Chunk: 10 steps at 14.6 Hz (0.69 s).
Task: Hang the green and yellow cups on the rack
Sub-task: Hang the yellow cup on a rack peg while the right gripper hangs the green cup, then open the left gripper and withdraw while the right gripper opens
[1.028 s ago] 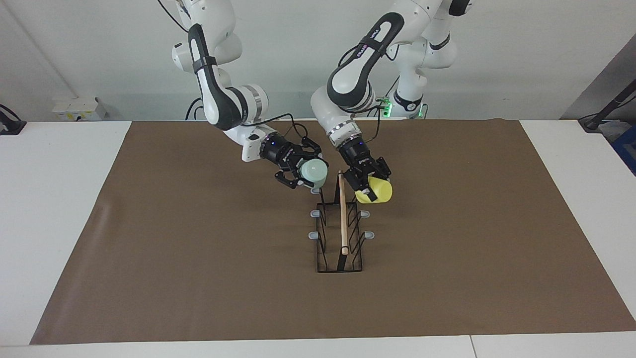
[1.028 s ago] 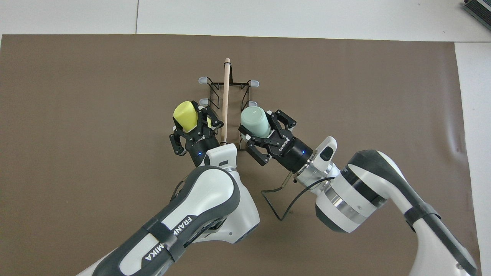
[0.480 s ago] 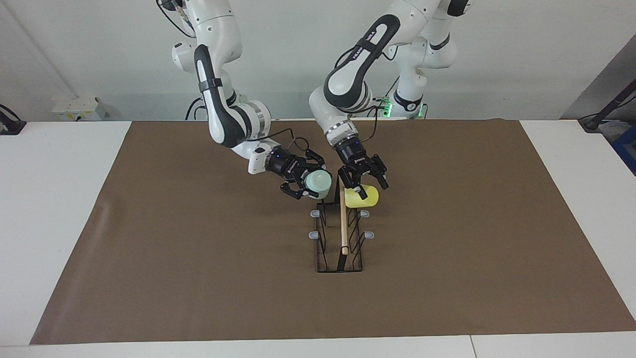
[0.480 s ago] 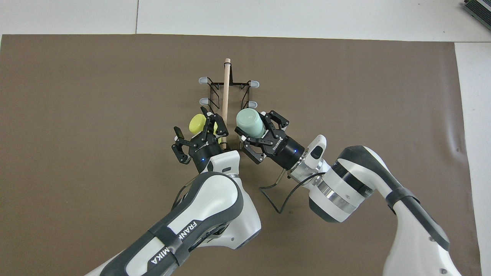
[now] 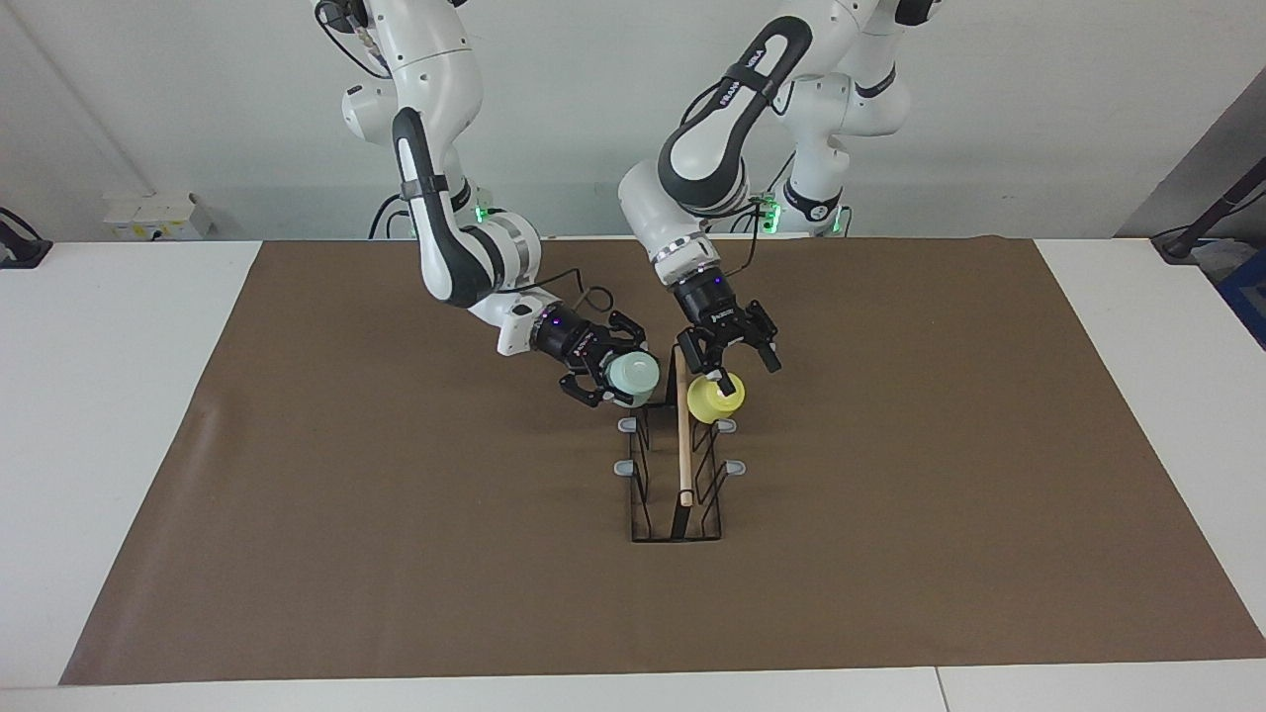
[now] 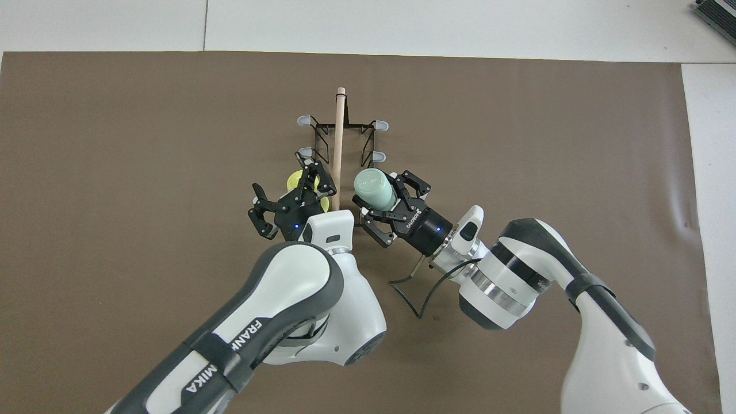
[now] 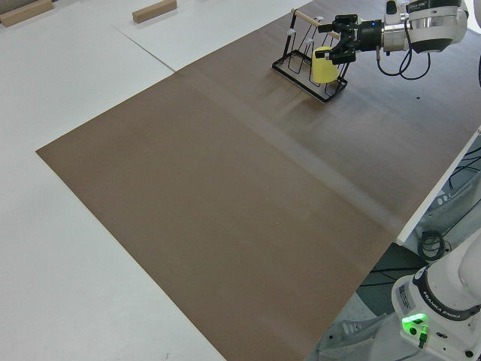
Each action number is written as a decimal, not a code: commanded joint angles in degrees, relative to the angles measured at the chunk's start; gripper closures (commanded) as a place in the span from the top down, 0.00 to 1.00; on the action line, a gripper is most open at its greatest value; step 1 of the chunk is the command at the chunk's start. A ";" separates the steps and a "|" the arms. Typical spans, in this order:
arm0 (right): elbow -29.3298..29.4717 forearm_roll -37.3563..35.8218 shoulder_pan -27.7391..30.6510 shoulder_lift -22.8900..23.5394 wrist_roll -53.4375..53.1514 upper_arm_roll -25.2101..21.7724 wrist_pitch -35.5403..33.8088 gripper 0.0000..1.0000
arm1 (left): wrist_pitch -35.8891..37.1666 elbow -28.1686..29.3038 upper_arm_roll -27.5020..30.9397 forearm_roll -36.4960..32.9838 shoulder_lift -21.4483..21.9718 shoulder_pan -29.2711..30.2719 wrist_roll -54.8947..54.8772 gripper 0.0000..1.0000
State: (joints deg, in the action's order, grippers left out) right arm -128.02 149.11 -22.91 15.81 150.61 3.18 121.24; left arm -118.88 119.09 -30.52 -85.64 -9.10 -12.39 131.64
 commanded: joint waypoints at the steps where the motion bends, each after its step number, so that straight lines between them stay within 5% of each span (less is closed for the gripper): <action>1: 0.23 7.42 -0.20 1.86 4.08 0.42 -0.74 0.00 | -9.67 -0.61 5.45 6.52 3.73 0.71 -15.05 1.00; 2: 0.06 7.34 -0.20 1.86 4.17 0.42 -0.57 0.00 | -12.75 -0.61 7.91 7.41 4.61 0.71 -19.18 1.00; 3: -0.03 7.42 -0.38 1.77 4.17 0.42 -0.30 0.60 | -15.65 -0.61 9.84 7.85 4.96 0.71 -22.79 1.00; 4: -0.03 7.42 -0.47 1.77 4.17 0.51 -0.39 1.00 | -18.38 -0.61 11.78 8.20 4.97 0.71 -25.87 1.00; 10: -0.12 7.34 -0.38 0.89 4.17 0.42 -1.09 1.00 | -28.50 -2.19 19.44 13.28 4.97 0.79 -40.55 1.00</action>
State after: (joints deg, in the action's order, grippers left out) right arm -127.90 149.11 -23.07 17.28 151.13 3.22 120.46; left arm -144.64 117.56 -12.87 -75.78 -4.86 -11.54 97.08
